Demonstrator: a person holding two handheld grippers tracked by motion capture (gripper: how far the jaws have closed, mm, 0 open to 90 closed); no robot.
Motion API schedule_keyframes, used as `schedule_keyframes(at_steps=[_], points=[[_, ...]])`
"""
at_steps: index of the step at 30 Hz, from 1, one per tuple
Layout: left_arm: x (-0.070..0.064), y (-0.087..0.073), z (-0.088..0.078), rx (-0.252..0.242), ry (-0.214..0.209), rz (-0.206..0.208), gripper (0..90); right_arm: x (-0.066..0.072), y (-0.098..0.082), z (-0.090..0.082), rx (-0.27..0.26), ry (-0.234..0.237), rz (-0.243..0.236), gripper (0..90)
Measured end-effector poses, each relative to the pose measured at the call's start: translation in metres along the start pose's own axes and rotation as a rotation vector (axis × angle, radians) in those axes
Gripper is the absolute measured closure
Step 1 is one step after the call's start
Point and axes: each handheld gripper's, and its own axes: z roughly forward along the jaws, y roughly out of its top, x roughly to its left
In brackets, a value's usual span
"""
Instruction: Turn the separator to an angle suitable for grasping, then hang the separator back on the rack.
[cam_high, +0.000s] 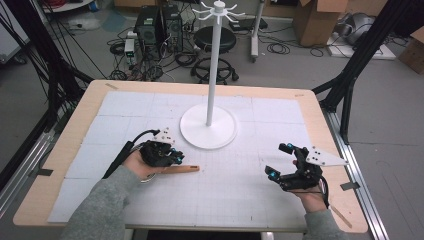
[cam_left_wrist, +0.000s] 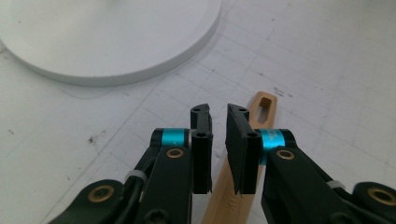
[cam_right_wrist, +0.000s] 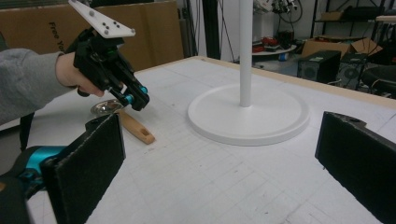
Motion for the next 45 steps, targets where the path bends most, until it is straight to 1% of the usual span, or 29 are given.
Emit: schedule_keyframes(at_steps=[3, 6, 7, 8, 9, 10, 11, 12, 13, 16, 17, 18, 19, 20, 21, 22, 25, 26, 27, 28, 29, 31, 33, 34, 37, 40, 43, 44, 45], points=[[-0.002, 0.000, -0.010, -0.019, -0.005, 0.012, 77.0, -0.001, 0.000, 0.000, -0.001, 0.001, 0.002, 0.7], [-0.004, 0.000, -0.017, -0.042, -0.012, 0.014, 71.6, -0.001, -0.001, 0.001, 0.008, 0.006, 0.009, 0.6], [-0.005, 0.000, -0.020, -0.048, -0.008, 0.014, 67.9, -0.001, -0.001, 0.002, 0.010, 0.008, 0.003, 0.6], [-0.007, -0.001, -0.024, -0.071, -0.005, 0.029, 62.8, 0.000, -0.001, 0.002, 0.009, 0.013, 0.003, 0.6], [-0.007, -0.001, -0.024, -0.071, -0.005, 0.029, 59.0, 0.000, -0.001, 0.002, 0.009, 0.013, 0.003, 0.6], [-0.008, -0.002, -0.027, -0.083, -0.008, 0.037, 59.0, 0.000, -0.001, 0.002, 0.007, 0.012, 0.005, 0.6], [-0.008, -0.003, -0.028, -0.090, -0.014, 0.036, 53.4, -0.001, -0.001, 0.002, 0.004, 0.011, 0.004, 0.7], [-0.008, -0.004, -0.030, -0.104, -0.025, 0.030, 50.8, -0.002, -0.001, 0.003, 0.004, 0.009, 0.004, 0.7], [-0.008, -0.007, -0.032, -0.117, -0.031, 0.036, 48.9, -0.002, -0.001, 0.004, 0.004, 0.006, 0.003, 0.7], [-0.007, -0.013, -0.036, -0.134, -0.050, 0.043, 41.2, -0.003, -0.001, 0.006, 0.006, 0.010, 0.005, 0.6], [-0.007, -0.016, -0.037, -0.147, -0.063, 0.057, 36.6, -0.004, -0.001, 0.007, 0.007, 0.014, 0.008, 0.6], [-0.006, -0.020, -0.038, -0.170, -0.136, 0.077, 34.6, -0.004, -0.001, 0.008, 0.005, 0.014, 0.004, 0.6], [-0.006, -0.020, -0.038, -0.170, -0.136, 0.077, 32.2, -0.004, -0.001, 0.008, 0.005, 0.014, 0.004, 0.6], [-0.008, -0.024, -0.039, -0.170, -0.179, 0.104, 32.2, -0.004, -0.001, 0.009, 0.011, 0.015, 0.009, 0.6], [-0.012, -0.027, -0.040, -0.171, -0.179, 0.176, 31.4, -0.004, -0.001, 0.010, 0.029, 0.016, 0.003, 0.7], [-0.012, -0.028, -0.041, -0.176, -0.184, 0.200, 30.2, -0.004, -0.002, 0.010, 0.034, 0.016, -0.005, 0.7], [-0.012, -0.028, -0.043, -0.188, -0.194, 0.207, 26.4, -0.003, -0.002, 0.010, 0.043, 0.017, -0.005, 0.6], [-0.012, -0.028, -0.045, -0.202, -0.195, 0.210, 20.5, -0.003, -0.002, 0.010, 0.043, 0.019, -0.001, 0.7], [-0.011, -0.028, -0.046, -0.206, -0.186, 0.204, 20.5, -0.003, -0.003, 0.011, 0.039, 0.021, 0.005, 0.7], [-0.010, -0.028, -0.048, -0.218, -0.177, 0.190, 14.7, -0.004, -0.003, 0.010, 0.029, 0.023, 0.021, 0.6], [-0.008, -0.029, -0.052, -0.228, -0.162, 0.186, 13.3, -0.005, -0.003, 0.010, 0.026, 0.023, 0.021, 0.6], [-0.006, -0.029, -0.055, -0.229, -0.161, 0.183, 9.8, -0.006, -0.004, 0.010, 0.031, 0.023, 0.023, 0.6], [-0.003, -0.030, -0.059, -0.234, -0.177, 0.172, 8.8, -0.005, -0.004, 0.010, 0.035, 0.024, 0.027, 0.7], [-0.003, -0.030, -0.061, -0.233, -0.179, 0.169, 6.0, -0.005, -0.004, 0.011, 0.038, 0.026, 0.025, 0.6], [-0.003, -0.029, -0.066, -0.237, -0.181, 0.187, 6.0, -0.005, -0.004, 0.012, 0.041, 0.027, 0.018, 0.6], [-0.001, -0.029, -0.066, -0.235, -0.180, 0.188, 6.0, -0.004, -0.005, 0.012, 0.045, 0.029, 0.022, 0.6], [0.001, -0.030, -0.064, -0.228, -0.211, 0.173, 6.1, -0.005, -0.005, 0.013, 0.043, 0.031, 0.013, 0.7], [0.002, -0.030, -0.064, -0.221, -0.225, 0.177, 7.1, -0.006, -0.005, 0.014, 0.050, 0.033, 0.016, 0.7], [0.002, -0.031, -0.064, -0.214, -0.240, 0.195, 7.1, -0.006, -0.005, 0.014, 0.050, 0.033, 0.016, 0.7]])
